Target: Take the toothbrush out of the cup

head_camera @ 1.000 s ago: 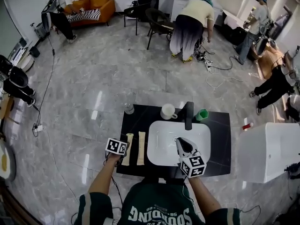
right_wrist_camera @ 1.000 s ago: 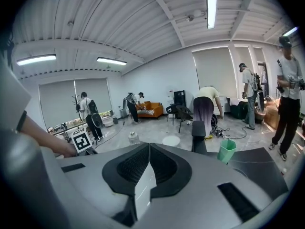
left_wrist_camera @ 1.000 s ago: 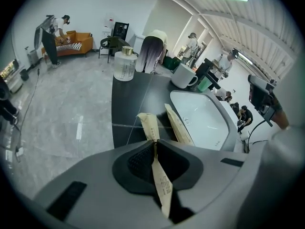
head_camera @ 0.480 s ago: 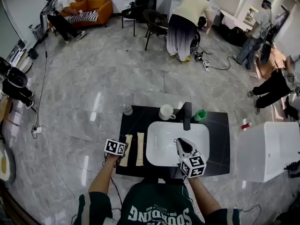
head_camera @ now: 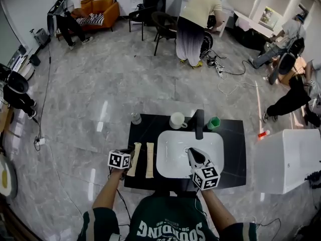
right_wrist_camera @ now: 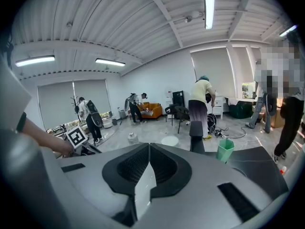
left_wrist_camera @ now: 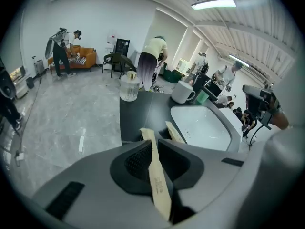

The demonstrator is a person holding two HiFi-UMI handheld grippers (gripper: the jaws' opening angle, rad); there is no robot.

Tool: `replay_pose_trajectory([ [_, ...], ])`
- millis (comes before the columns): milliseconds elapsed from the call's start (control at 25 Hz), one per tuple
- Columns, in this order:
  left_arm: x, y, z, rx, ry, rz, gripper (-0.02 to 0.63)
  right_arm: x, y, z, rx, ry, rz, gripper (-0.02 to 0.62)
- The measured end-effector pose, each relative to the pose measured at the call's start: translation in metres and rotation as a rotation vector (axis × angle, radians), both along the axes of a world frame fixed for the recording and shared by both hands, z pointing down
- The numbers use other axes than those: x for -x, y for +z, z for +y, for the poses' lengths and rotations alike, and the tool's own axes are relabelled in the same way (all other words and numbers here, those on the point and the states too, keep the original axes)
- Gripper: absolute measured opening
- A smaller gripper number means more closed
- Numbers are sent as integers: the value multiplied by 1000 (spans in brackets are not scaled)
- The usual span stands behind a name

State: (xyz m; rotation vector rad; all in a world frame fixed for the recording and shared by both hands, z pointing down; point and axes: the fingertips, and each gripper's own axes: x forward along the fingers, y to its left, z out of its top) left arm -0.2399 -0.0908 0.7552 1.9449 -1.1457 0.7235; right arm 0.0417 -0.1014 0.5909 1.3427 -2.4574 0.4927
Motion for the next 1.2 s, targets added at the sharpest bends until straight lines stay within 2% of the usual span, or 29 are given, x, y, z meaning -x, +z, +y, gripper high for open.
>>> replay_pose_trajectory([
  [200, -7, -9, -6, -10, 23, 8, 46, 1, -4, 1, 0, 2, -5, 41],
  [520, -59, -58, -19, -192, 82, 151, 40, -1, -9, 3, -10, 8, -15, 41],
  [640, -79, -76, -24, -277, 119, 149, 15, -5, -9, 5, -15, 12, -12, 41],
  [920, -118, -106, -29, -391, 197, 131, 9, -9, -12, 7, -21, 26, -19, 41],
  [1040, -133, -117, -31, -428, 214, 127, 10, -11, -14, 7, -32, 32, -5, 41],
  [1200, -152, -133, -32, -453, 219, 159, 9, -14, -16, 10, -40, 44, 3, 41],
])
